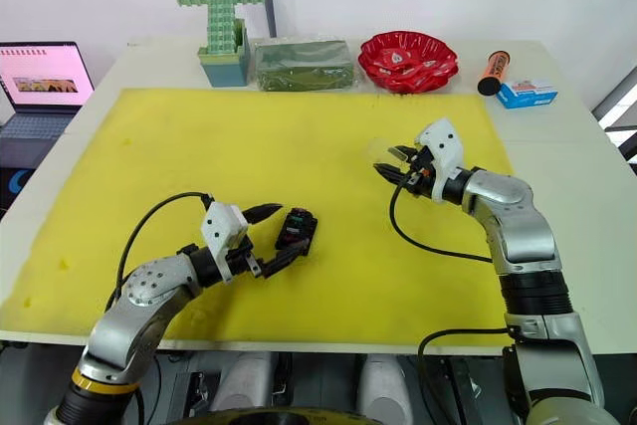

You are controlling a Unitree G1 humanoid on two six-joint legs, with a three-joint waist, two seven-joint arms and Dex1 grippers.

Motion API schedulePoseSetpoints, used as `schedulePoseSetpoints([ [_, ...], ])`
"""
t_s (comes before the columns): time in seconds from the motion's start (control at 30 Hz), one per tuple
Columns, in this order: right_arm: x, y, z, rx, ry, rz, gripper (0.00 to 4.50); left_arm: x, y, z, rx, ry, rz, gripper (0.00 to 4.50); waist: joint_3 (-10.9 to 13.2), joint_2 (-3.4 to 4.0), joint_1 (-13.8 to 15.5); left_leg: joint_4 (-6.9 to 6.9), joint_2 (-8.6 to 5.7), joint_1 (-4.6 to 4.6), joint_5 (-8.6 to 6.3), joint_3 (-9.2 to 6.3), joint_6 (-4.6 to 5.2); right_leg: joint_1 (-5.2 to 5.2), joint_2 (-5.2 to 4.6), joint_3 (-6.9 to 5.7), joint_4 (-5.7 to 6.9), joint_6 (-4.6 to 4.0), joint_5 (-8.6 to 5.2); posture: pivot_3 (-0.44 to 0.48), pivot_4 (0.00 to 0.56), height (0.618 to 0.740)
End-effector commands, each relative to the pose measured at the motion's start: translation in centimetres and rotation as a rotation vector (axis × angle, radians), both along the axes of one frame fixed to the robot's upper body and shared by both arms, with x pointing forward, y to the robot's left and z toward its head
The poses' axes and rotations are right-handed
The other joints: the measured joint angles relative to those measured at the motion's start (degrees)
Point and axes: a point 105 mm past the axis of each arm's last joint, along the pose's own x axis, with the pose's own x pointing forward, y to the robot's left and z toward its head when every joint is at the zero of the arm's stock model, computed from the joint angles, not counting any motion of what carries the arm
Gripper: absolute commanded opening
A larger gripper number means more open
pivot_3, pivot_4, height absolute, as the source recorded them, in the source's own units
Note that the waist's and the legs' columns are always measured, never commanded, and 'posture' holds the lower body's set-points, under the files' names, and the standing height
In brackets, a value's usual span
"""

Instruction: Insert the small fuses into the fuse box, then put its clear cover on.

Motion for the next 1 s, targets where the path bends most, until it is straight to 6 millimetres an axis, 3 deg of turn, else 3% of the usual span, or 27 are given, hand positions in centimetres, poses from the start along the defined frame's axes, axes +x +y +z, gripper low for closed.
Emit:
schedulePoseSetpoints([
  [0.03,0.0,0.0,2.1,0.015,-0.067,0.006,1.82,0.1,-0.6,-0.7,0.018,0.019,0.013,4.50,0.00,0.00,0.00,0.00,0.00,0.00,0.00,0.00,0.01,0.00,0.00,0.00,-0.02,0.00,0.00,0.000,0.150,0.740],
  [0.23,0.0,0.0,2.3,0.016,-0.072,0.002,1.82,0.1,-0.4,-2.6,0.036,0.090,-0.005,4.50,0.00,0.01,0.05,0.01,0.00,0.00,0.00,-0.01,0.01,0.00,0.00,0.00,0.01,0.00,0.00,0.000,0.150,0.740],
  [0.43,0.1,-0.2,2.5,0.015,-0.077,-0.001,1.82,0.5,1.0,-4.1,0.114,0.068,0.073,4.50,-0.02,0.03,0.02,0.01,0.00,0.02,-0.01,-0.01,0.01,0.01,-0.01,0.00,0.00,0.00,0.00,0.000,0.150,0.740],
  [0.57,0.0,-0.2,2.5,0.013,-0.078,-0.002,1.82,0.3,2.7,-4.4,0.133,0.051,0.121,4.50,-0.03,0.04,-0.14,-0.02,0.02,0.07,-0.01,-0.01,0.01,0.02,0.00,0.00,0.01,-0.01,-0.01,0.000,0.150,0.740],
  [0.73,0.2,-0.1,2.5,0.017,-0.079,-0.001,1.82,-0.6,3.1,-4.8,0.139,0.073,0.082,4.50,-0.08,0.14,-0.47,-0.10,0.06,0.15,-0.02,0.01,0.04,0.00,0.02,0.00,0.03,-0.04,-0.02,0.000,0.150,0.740],
  [0.83,0.4,0.0,2.6,0.020,-0.081,-0.001,1.82,-0.3,3.1,-4.5,0.138,0.062,0.094,3.89,-0.10,0.16,-0.44,-0.11,0.06,0.16,-0.03,0.03,0.04,0.01,0.02,0.00,0.03,-0.04,-0.02,0.000,0.150,0.740],
  [0.97,0.3,0.0,2.6,0.021,-0.081,-0.002,1.82,-0.3,2.9,-4.3,0.128,0.070,0.095,2.63,-0.10,0.17,-0.33,-0.10,0.06,0.16,-0.03,0.02,0.04,0.01,0.02,0.00,0.03,-0.04,-0.02,0.000,0.150,0.740],
  [1.0,0.3,0.0,2.5,0.021,-0.080,-0.002,1.82,-0.3,2.8,-4.2,0.126,0.071,0.095,2.58,-0.10,0.17,-0.33,-0.10,0.06,0.16,-0.03,0.02,0.04,0.01,0.02,0.00,0.03,-0.04,-0.02,0.000,0.150,0.740],
])
